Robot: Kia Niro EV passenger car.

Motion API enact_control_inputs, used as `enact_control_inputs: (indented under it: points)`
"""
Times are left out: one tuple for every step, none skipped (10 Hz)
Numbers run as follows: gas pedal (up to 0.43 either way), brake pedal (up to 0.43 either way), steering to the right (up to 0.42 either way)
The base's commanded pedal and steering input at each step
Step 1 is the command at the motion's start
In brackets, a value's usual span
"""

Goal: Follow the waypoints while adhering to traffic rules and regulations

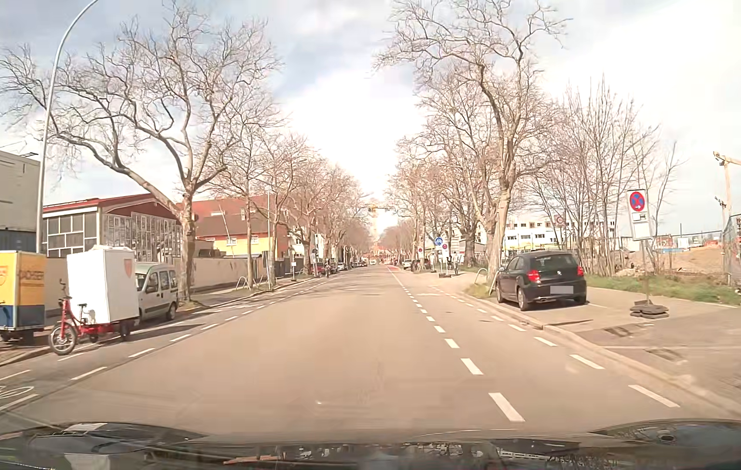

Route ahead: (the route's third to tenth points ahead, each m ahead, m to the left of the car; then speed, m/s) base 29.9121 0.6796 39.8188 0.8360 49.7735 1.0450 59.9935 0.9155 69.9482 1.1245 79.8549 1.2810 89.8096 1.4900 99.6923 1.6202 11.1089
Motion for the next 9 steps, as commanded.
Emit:
enact_control_inputs:
  points:
    - [0.118, 0.000, -0.004]
    - [0.118, 0.000, -0.004]
    - [0.118, 0.000, -0.004]
    - [0.110, 0.000, -0.004]
    - [0.110, 0.000, -0.004]
    - [0.098, 0.000, -0.004]
    - [0.079, 0.000, -0.004]
    - [0.079, 0.000, -0.004]
    - [0.079, 0.000, -0.005]
